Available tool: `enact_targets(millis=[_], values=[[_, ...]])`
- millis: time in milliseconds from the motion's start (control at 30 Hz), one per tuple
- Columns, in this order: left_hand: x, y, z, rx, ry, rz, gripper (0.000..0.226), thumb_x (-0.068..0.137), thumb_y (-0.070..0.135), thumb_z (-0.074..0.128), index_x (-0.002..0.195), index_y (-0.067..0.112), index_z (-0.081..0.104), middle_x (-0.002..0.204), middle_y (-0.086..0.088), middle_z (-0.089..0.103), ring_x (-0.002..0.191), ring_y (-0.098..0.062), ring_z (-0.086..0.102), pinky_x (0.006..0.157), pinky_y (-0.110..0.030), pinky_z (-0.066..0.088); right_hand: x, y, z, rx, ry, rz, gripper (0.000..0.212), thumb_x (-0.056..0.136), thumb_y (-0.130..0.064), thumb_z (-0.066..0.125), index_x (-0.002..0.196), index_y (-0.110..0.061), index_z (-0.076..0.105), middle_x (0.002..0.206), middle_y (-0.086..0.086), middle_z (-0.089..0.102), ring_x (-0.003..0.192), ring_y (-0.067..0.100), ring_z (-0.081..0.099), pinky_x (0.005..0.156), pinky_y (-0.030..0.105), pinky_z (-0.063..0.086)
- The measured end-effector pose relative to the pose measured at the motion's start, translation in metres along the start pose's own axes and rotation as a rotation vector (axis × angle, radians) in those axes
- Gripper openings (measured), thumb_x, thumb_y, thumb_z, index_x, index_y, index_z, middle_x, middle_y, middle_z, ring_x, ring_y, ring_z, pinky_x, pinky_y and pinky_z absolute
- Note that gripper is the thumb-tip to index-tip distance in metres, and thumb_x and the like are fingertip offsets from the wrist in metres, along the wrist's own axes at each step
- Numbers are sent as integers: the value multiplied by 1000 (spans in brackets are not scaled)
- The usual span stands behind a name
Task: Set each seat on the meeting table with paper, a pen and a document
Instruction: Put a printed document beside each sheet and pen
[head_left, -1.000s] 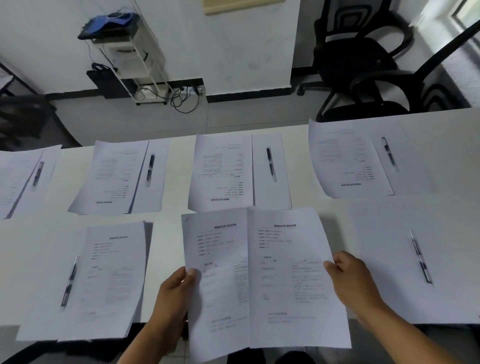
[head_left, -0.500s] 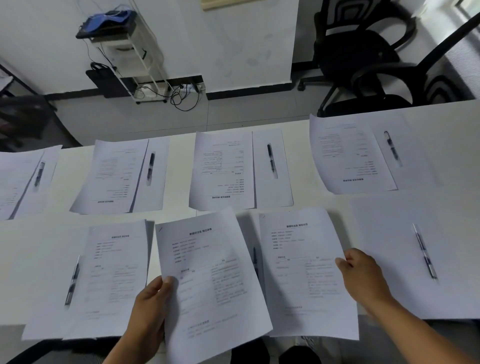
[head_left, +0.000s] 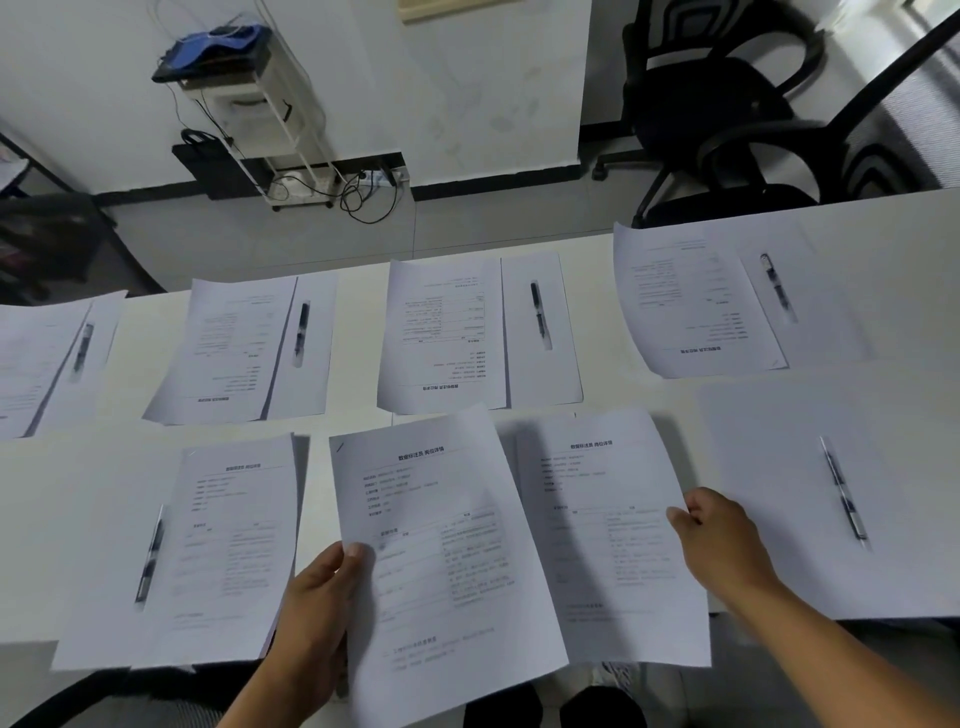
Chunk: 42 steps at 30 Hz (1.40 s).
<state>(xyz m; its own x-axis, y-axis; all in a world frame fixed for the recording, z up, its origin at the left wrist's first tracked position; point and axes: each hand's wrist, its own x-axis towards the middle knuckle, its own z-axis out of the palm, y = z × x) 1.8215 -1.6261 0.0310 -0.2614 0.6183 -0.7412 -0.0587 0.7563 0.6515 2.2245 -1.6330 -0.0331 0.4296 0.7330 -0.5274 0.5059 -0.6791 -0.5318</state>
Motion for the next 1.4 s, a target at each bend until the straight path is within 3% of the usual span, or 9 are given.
enact_targets(millis=[367,500,633,800,967,1100,1233,1333,1400], values=[[-16,-4,-2,8,-27,15,31,113,26,57,123,2,72,116,-24,80,110,-51,75,101,-69,57,5,5,5,17,-6,-1,32,105,-20,61,78,-8,50,70,6,57,61,21,46,57,33,35],[-22,-7,-3,11,-25,27,29,113,24,56,122,1,73,114,-23,81,107,-50,76,99,-64,60,0,3,-1,45,-27,-43,20,106,-25,61,92,-11,67,88,6,74,82,27,69,68,35,51],[-28,-6,0,1,-33,41,29,112,22,56,123,2,74,113,-24,80,105,-50,77,101,-65,58,-9,4,-12,44,-30,-34,24,106,-30,61,100,-8,69,96,12,74,83,23,67,73,37,52],[-43,0,12,-4,-20,67,25,111,17,58,116,2,78,110,-27,80,105,-53,76,102,-63,58,-30,3,-26,67,-10,-57,34,105,-32,63,133,-13,66,131,8,65,113,22,63,89,32,47],[-55,3,27,3,-14,160,23,109,14,62,113,0,81,109,-25,81,114,-49,74,110,-61,53,-61,-15,-36,150,-156,-127,18,106,-35,58,106,-21,70,105,-11,72,93,5,66,73,19,49],[-73,7,50,35,-46,222,24,108,14,64,103,6,85,105,-20,83,109,-43,76,108,-56,53,-80,-29,-40,219,-269,-155,46,100,-54,55,93,-10,65,80,-3,69,67,9,60,67,29,47],[-92,12,67,111,-48,297,24,106,20,69,90,18,88,92,-9,84,85,-25,68,80,-34,50,-93,-42,-46,268,-287,-216,41,102,-45,61,73,-19,49,61,-10,55,57,7,53,61,27,42],[-97,16,75,136,-49,341,24,104,19,69,88,10,84,73,-8,69,68,-19,53,55,-23,41,-99,-43,-50,250,-223,-230,42,99,-32,68,67,-23,43,53,-14,43,53,6,41,59,27,35],[-97,14,80,148,-60,359,24,104,21,69,88,8,83,65,-10,60,58,-18,45,55,-26,34,-102,-42,-54,235,-184,-229,41,98,-30,68,66,-22,44,53,-14,43,52,6,39,58,27,34]])
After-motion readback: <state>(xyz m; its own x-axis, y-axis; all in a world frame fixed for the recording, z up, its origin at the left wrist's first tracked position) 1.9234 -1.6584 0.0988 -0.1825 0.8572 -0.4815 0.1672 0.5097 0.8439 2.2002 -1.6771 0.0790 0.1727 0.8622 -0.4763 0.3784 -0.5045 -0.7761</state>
